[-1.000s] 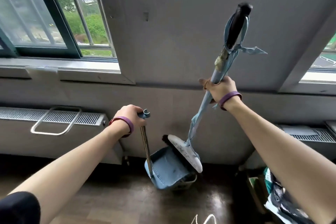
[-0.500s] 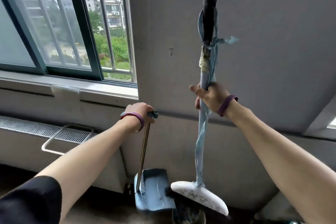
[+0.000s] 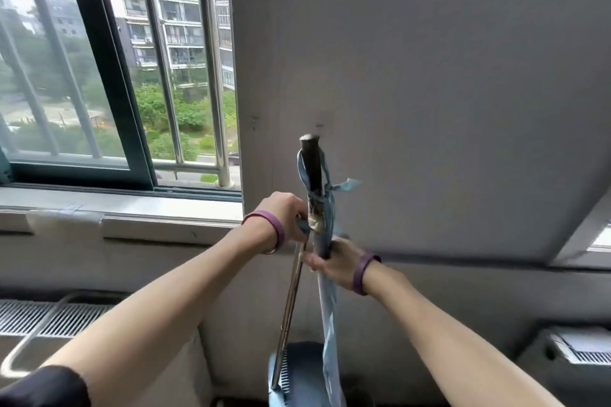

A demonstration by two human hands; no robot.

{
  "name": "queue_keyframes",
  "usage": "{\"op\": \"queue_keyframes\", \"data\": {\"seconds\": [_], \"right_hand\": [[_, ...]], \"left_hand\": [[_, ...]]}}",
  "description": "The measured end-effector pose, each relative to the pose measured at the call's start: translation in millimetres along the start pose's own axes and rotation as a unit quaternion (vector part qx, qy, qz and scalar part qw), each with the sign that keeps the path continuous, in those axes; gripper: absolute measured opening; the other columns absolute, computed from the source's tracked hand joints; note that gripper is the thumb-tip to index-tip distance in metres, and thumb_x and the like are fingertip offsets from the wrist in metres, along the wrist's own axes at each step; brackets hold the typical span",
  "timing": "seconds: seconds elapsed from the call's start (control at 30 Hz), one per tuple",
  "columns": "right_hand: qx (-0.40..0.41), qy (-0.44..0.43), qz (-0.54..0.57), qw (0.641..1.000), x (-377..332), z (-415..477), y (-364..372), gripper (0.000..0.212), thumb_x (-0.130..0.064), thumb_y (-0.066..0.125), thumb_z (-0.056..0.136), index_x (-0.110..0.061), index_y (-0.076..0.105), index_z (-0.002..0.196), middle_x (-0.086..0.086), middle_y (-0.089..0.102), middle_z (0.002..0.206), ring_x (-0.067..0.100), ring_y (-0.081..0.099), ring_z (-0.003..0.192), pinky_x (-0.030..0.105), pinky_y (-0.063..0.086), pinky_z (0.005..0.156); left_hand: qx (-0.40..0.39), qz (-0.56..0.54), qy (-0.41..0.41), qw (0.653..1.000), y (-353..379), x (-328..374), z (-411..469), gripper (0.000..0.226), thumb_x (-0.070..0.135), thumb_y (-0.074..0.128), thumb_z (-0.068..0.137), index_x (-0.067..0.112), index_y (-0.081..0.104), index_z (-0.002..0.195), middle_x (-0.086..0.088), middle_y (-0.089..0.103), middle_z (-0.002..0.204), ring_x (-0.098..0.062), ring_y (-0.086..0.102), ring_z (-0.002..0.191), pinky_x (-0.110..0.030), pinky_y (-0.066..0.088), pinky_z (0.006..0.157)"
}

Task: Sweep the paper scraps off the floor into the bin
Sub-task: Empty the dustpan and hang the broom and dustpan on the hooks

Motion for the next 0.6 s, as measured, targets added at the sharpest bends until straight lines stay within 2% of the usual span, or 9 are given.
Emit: {"op": "queue_keyframes", "data": {"seconds": [0.1, 0.17, 0.27, 0.37, 0.4, 0.47, 0.53, 0.57, 0.6], "right_hand": [[-0.01, -0.009, 0.081, 0.997, 2, 2, 21, 0.031, -0.059, 0.055, 0.081, -0.03, 0.051, 0.072, -0.001, 0.058, 0.079, 0.014, 0.055, 0.074, 0.036, 0.051, 0.076], [0.011, -0.018, 0.133, 0.991, 3, 3, 25, 0.03, -0.053, 0.06, 0.082, -0.027, 0.054, 0.069, 0.001, 0.057, 0.074, 0.013, 0.054, 0.07, 0.038, 0.052, 0.076], [0.057, -0.022, 0.18, 0.982, 8, 8, 22, 0.028, -0.035, 0.062, 0.09, -0.014, 0.06, 0.071, 0.01, 0.063, 0.08, 0.01, 0.056, 0.074, 0.028, 0.05, 0.076], [0.085, -0.041, 0.208, 0.974, 12, 15, 20, 0.036, -0.031, 0.06, 0.093, -0.021, 0.053, 0.059, -0.006, 0.058, 0.062, 0.001, 0.052, 0.06, 0.016, 0.045, 0.066], [0.093, -0.048, 0.216, 0.971, 13, 18, 18, 0.038, -0.03, 0.06, 0.093, -0.022, 0.051, 0.057, -0.009, 0.055, 0.056, 0.0, 0.05, 0.055, 0.013, 0.043, 0.063], [0.106, -0.065, 0.241, 0.962, 13, 26, 14, 0.039, -0.033, 0.062, 0.091, -0.023, 0.05, 0.055, -0.013, 0.054, 0.052, 0.0, 0.05, 0.054, 0.014, 0.044, 0.062], [0.135, -0.071, 0.255, 0.955, 13, 35, 7, 0.04, -0.042, 0.063, 0.087, -0.024, 0.051, 0.053, -0.012, 0.056, 0.053, 0.003, 0.054, 0.056, 0.023, 0.049, 0.067], [0.156, -0.069, 0.258, 0.951, 13, 40, 2, 0.042, -0.048, 0.063, 0.084, -0.023, 0.052, 0.052, -0.011, 0.057, 0.053, 0.006, 0.056, 0.058, 0.029, 0.051, 0.07], [0.175, -0.062, 0.254, 0.949, 12, 46, -2, 0.045, -0.055, 0.06, 0.08, -0.022, 0.053, 0.051, -0.008, 0.059, 0.054, 0.01, 0.059, 0.06, 0.031, 0.05, 0.071]], "left_hand": [[-0.006, 0.006, -0.009, 1.0, -2, 7, 6, 0.005, 0.014, 0.064, 0.083, 0.01, 0.06, 0.08, -0.006, 0.058, 0.077, -0.031, 0.06, 0.077, -0.028, 0.043, 0.065], [-0.013, 0.012, -0.003, 1.0, 1, 10, 11, 0.006, 0.008, 0.056, 0.085, 0.006, 0.061, 0.086, -0.013, 0.063, 0.088, -0.033, 0.062, 0.083, -0.031, 0.046, 0.068], [-0.015, 0.036, 0.052, 0.998, 3, 12, 16, 0.016, 0.019, 0.065, 0.081, 0.015, 0.054, 0.071, -0.005, 0.058, 0.073, -0.027, 0.055, 0.067, -0.027, 0.043, 0.063], [0.01, 0.0, 0.111, 0.994, 7, 10, 20, 0.014, 0.02, 0.07, 0.076, 0.018, 0.058, 0.07, 0.001, 0.059, 0.072, -0.022, 0.053, 0.066, -0.024, 0.043, 0.065], [0.036, -0.07, 0.131, 0.988, 3, 10, 19, 0.006, 0.016, 0.071, 0.074, 0.016, 0.066, 0.078, 0.003, 0.063, 0.08, -0.019, 0.057, 0.072, -0.022, 0.046, 0.07], [0.151, -0.235, 0.127, 0.952, -11, -1, 12, 0.029, 0.007, 0.065, 0.07, 0.014, 0.072, 0.097, 0.007, 0.064, 0.098, -0.008, 0.06, 0.09, -0.013, 0.045, 0.084], [0.349, -0.342, 0.018, 0.872, -12, -31, -6, 0.035, 0.002, 0.049, 0.064, 0.014, 0.066, 0.092, 0.004, 0.065, 0.093, -0.005, 0.059, 0.088, -0.01, 0.042, 0.082], [0.418, -0.355, -0.068, 0.833, -4, -47, -18, 0.031, 0.001, 0.043, 0.061, 0.014, 0.06, 0.083, 0.0, 0.063, 0.084, -0.011, 0.057, 0.079, -0.015, 0.043, 0.075], [0.431, -0.35, -0.147, 0.819, 12, -62, -27, 0.026, 0.0, 0.038, 0.06, 0.014, 0.053, 0.076, -0.004, 0.058, 0.077, -0.017, 0.052, 0.072, -0.021, 0.042, 0.068]]}}
Point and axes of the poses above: each hand's wrist, its own z-axis towards the middle knuckle, its own y-axis out of the palm, x = y × z, the point moved 4 cm from there along z, towards the middle knuckle
